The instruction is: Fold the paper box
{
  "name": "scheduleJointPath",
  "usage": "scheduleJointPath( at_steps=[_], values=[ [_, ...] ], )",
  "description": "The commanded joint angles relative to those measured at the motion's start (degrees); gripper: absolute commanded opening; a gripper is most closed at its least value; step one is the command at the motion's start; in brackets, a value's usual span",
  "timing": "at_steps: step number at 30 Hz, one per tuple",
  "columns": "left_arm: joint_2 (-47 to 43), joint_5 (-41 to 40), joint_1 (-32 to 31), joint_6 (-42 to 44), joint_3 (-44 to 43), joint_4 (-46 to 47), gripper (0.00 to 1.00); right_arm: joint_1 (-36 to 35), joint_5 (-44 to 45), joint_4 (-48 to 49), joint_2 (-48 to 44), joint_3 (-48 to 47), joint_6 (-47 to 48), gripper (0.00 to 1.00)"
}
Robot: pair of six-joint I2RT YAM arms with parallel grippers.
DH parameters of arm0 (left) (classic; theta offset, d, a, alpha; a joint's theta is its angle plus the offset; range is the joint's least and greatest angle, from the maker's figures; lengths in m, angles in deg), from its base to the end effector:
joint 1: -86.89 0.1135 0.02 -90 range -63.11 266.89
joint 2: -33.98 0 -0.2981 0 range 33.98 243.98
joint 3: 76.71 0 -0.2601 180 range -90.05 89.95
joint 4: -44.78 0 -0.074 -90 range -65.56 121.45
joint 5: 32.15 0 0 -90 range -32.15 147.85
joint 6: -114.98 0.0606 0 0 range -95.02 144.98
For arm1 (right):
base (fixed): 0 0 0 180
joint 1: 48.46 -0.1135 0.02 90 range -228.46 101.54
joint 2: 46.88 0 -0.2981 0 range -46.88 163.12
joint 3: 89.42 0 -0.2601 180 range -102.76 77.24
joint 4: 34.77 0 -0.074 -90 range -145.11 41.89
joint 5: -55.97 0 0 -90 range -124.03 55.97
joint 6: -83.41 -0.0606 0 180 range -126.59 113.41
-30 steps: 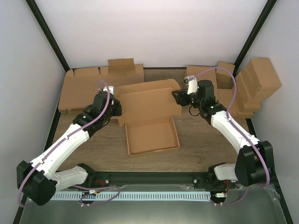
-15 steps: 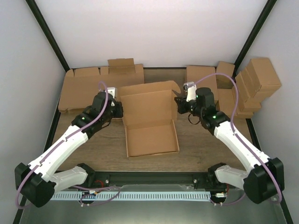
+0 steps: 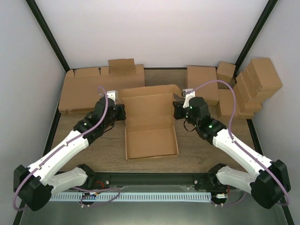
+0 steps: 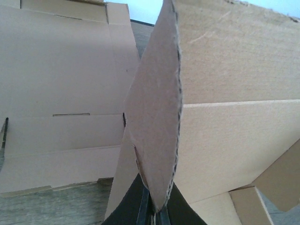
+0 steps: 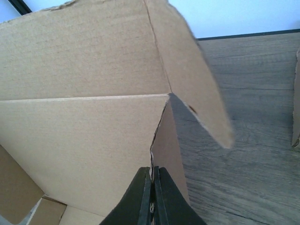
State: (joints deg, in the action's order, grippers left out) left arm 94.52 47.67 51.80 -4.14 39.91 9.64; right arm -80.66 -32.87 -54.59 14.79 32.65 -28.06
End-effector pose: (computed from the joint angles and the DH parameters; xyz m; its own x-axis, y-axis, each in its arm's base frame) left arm 0.2076 -0.1327 0.3145 -0.5978 -0.1654 -0.7844 0.1747 0.9281 -0.3288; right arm 0.2219 0.1383 0.3051 -0.5040 0.1151 -0.8560 -0.3574 0.8745 0.3280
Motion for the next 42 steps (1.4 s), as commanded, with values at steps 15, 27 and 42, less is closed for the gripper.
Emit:
scheduleJointPath(
  at_steps=[15, 27, 42],
  values=[
    [-6.48, 9.42, -1.03, -4.25, 9.88, -1.08, 0.04, -8.74, 5.14, -1.68, -8.66, 10.12, -9.55, 0.01],
    [-2.96, 6.1, -0.95, 0.5, 7.35, -6.94, 0.04, -12.84, 17.47, -2.54, -2.97, 10.63, -13.77, 0.01],
    [-1.0, 5.76, -0.86, 2.9, 2.32, -8.72, 0.05, -12.82, 19.84, 0.16, -2.48, 9.67, -9.53, 0.01]
  ],
)
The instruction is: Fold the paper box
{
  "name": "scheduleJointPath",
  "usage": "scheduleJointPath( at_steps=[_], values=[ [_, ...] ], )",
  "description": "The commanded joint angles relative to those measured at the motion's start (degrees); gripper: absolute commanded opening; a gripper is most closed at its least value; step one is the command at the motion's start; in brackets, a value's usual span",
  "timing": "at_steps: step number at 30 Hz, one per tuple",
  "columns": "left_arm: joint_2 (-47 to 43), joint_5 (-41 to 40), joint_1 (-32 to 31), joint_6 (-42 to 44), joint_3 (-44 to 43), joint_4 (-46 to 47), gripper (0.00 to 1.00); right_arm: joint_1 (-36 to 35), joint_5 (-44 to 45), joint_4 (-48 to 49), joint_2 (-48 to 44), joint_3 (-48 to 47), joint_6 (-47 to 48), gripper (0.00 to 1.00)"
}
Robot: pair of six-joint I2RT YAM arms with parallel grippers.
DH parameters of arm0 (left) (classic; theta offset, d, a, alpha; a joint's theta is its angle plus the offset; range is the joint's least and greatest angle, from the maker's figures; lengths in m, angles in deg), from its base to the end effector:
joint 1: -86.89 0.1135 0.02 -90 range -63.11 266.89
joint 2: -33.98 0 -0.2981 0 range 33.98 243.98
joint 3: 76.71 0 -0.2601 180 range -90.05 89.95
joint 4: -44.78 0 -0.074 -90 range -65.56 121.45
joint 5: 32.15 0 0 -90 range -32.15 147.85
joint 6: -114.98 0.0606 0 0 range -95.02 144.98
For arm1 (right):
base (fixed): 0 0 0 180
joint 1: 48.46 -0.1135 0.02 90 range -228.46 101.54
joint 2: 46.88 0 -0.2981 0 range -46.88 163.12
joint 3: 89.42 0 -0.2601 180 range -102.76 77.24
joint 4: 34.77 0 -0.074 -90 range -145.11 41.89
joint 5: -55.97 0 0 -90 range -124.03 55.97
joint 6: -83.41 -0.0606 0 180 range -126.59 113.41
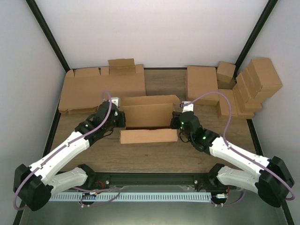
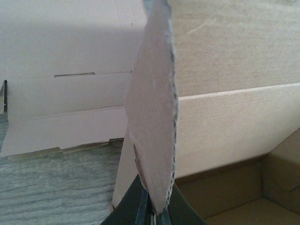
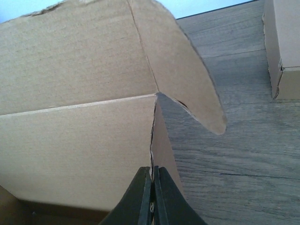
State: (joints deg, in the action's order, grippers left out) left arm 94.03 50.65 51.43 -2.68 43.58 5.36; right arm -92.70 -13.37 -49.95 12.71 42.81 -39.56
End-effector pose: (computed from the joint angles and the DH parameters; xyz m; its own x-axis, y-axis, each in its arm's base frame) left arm 0.1953 -0.1298 0.2845 -0.6922 -0.0725 -0.7181 0.1984 0.9375 -0.2859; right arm 0.1870 0.1522 0.2580 -0.5056 0.2184 -0.8347 -0.1817 0.9188 0.3505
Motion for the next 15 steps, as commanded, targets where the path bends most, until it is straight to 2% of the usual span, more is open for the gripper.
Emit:
scheduleJointPath(
  at_steps=[1, 4, 6, 9, 12, 13, 15],
  values=[
    [-1.42, 3.65, -0.48, 1.54, -1.06, -4.56, 0.09, -0.76, -0.09, -3.91, -1.12, 0.21, 2.67, 0.01],
    [-3.6, 6.36, -0.48, 1.27, -0.53, -5.23, 0.3, -0.75, -0.88, -2.43, -3.88, 2.86, 4.27, 0.01],
    [-4.82, 7.31, -0.44, 0.81, -1.62, -7.34, 0.53, -0.75, -1.23, -2.19, -5.39, 4.63, 4.76, 0.01],
    [-6.03, 8.15, -0.48, 1.37, -5.39, -12.34, 0.77, -0.75, -1.67, -1.91, -7.31, 6.29, 5.46, 0.01],
    [-7.29, 7.51, -0.48, 2.64, -11.29, -19.53, 0.95, -0.75, -2.48, -0.84, -8.7, 7.33, 7.2, 0.01],
    [-7.64, 7.02, -0.48, 2.9, -13.13, -21.57, 0.99, -0.75, -2.84, -0.61, -8.85, 7.44, 7.9, 0.01],
    [-7.93, 6.01, -0.48, 3.8, -17.14, -24.85, 1.0, -0.75, -4.1, 0.01, -8.8, 7.46, 10.0, 0.01]
  ],
)
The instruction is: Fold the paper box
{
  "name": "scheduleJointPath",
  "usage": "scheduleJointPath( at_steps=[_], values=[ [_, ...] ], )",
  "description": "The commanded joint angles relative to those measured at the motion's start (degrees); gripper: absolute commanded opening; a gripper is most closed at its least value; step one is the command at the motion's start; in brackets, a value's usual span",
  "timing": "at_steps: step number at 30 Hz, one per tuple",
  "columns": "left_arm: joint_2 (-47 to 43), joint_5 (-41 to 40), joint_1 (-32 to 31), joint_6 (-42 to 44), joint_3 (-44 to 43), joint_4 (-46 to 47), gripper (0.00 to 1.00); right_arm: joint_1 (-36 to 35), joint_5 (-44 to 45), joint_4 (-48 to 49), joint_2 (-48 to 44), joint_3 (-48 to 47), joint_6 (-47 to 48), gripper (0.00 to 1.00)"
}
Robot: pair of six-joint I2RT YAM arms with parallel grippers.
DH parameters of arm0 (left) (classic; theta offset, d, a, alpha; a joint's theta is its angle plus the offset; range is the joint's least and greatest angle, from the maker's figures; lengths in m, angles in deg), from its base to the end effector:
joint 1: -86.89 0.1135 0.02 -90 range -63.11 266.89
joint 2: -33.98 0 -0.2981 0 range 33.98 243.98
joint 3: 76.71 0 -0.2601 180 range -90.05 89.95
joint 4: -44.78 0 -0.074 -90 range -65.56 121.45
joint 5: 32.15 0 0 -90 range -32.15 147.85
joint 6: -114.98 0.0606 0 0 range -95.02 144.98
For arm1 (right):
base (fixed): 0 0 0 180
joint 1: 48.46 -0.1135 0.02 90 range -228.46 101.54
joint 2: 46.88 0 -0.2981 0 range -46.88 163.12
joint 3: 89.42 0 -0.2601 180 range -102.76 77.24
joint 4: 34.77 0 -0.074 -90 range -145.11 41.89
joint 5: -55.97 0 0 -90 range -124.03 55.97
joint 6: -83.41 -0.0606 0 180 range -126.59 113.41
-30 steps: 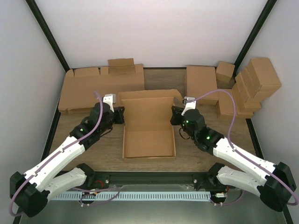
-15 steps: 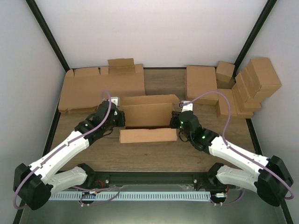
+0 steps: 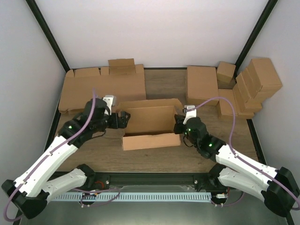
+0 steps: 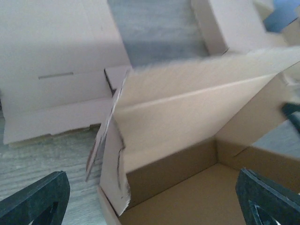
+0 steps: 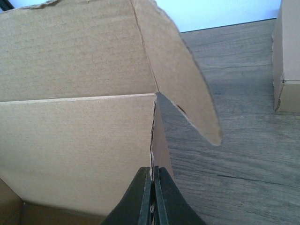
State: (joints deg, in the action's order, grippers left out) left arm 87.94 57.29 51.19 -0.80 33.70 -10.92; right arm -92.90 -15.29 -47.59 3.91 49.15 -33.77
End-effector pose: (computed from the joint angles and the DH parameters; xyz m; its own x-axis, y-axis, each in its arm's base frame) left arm 0.1612 -0.1151 0.3380 -0.7219 -0.0168 -0.6918 0.2926 0.8985 -0.3272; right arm 0.1635 0.1330 0.2526 -0.4456 0.1689 -0.8792 -0.2777 0.9075 0.3151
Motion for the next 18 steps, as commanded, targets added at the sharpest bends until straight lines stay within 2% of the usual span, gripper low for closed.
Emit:
scheduleJointPath(
  at_steps=[1, 8, 13, 18],
  values=[
    [-1.65, -1.15, -0.24, 2.48, -9.42, -10.08, 1.0, -0.55, -2.87, -2.17, 0.14, 1.05, 5.13, 0.01],
    [4.73, -1.06, -0.24, 11.92, -21.75, -14.08, 1.0, -0.55, -10.39, 1.1, -1.13, 2.21, 10.88, 0.01],
    [11.86, 8.59, -0.27, 22.03, -22.75, -10.19, 0.99, -0.56, -15.62, 2.42, -1.15, 2.99, 13.2, 0.01],
    [18.5, 17.85, -0.45, 28.35, -24.1, -8.43, 0.86, -0.53, -16.65, 2.7, -1.13, 3.46, 13.2, 0.01]
  ],
)
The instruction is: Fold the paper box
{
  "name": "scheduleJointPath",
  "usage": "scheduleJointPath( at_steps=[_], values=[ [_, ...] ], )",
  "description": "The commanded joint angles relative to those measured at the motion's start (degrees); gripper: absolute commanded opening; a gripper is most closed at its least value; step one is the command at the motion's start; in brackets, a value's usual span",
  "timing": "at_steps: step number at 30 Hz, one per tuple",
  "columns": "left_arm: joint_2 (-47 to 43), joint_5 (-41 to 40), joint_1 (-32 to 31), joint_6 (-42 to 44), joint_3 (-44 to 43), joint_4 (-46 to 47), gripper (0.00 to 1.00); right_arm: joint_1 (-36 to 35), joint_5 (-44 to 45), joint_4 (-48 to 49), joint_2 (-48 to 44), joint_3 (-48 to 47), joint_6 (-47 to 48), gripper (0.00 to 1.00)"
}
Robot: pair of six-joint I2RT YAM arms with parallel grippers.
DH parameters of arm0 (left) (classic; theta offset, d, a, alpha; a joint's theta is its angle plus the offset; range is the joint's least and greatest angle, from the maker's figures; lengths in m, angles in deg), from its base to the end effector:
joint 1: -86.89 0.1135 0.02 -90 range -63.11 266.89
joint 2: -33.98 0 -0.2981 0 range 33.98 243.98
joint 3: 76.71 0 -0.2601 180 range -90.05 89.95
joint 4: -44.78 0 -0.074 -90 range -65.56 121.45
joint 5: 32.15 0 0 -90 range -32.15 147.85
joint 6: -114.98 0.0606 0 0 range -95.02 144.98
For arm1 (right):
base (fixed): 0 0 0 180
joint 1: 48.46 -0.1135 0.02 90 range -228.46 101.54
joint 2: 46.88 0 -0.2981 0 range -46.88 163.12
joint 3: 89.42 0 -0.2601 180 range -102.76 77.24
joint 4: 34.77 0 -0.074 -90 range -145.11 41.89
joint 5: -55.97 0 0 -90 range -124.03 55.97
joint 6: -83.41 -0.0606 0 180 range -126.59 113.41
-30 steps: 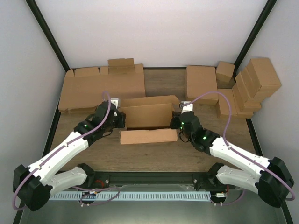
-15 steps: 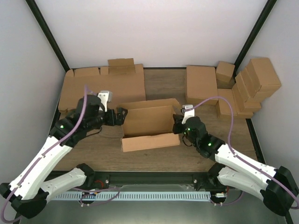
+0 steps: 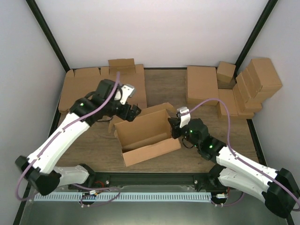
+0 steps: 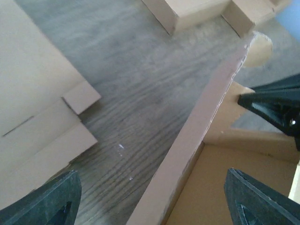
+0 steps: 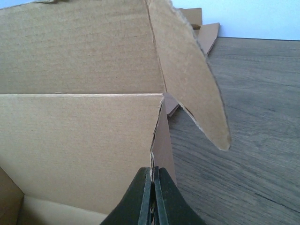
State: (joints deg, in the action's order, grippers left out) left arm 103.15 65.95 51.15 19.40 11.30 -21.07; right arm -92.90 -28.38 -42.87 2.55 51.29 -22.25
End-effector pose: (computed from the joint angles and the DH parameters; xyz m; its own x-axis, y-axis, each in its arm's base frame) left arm 0.1993 -0.1539 0.4016 -0.6156 0.3244 -0.7182 0.6049 0.7787 -0.1668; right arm 0.1539 0.1426 0.2521 -0.3852 -0.0016 -0.9228 -0.5463 0.8063 0.2267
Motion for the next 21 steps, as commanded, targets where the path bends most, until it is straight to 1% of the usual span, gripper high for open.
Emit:
scheduleJointPath(
  at_steps=[1, 3, 7, 10, 12, 16, 18, 19, 21],
  values=[
    [4.6, 9.26, -0.46, 8.32, -2.32, 1.94, 0.85, -0.56, -3.93, -1.93, 0.35, 1.45, 1.77, 0.01],
    [6.58, 7.95, -0.46, 8.52, -3.95, 1.58, 0.83, -0.6, -4.39, -1.89, 0.53, 1.58, 1.87, 0.01],
    [8.93, 9.26, -0.8, 9.26, -4.05, 1.18, 0.73, -0.58, -4.37, -2.15, 0.41, 1.7, 1.7, 0.01],
    [10.02, 10.97, -1.89, 9.28, -2.82, 1.48, 0.63, -0.55, -4.3, -2.48, 0.4, 1.46, 1.61, 0.02],
    [10.51, 10.93, -2.83, 8.95, -1.77, 1.64, 0.55, -0.56, -4.2, -2.84, 0.49, 1.13, 1.41, 0.04],
    [11.19, 10.48, -4.22, 8.38, 0.03, 1.8, 0.31, -0.6, -2.58, -5.49, 0.67, -0.1, -0.21, 0.09],
    [11.31, 9.94, -4.66, 8.16, 0.65, 1.79, 0.21, -0.6, -1.76, -7.11, 0.58, -1.08, -1.07, 0.12],
    [11.47, 9.74, -4.84, 8.07, 0.87, 1.78, 0.17, -0.56, -1.52, -8.12, 0.62, -1.71, -1.34, 0.15],
    [11.62, 9.36, -5.18, 7.88, 1.3, 1.75, 0.15, -0.55, -1.81, -10.03, 0.74, -3.06, -1.65, 0.21]
  ],
)
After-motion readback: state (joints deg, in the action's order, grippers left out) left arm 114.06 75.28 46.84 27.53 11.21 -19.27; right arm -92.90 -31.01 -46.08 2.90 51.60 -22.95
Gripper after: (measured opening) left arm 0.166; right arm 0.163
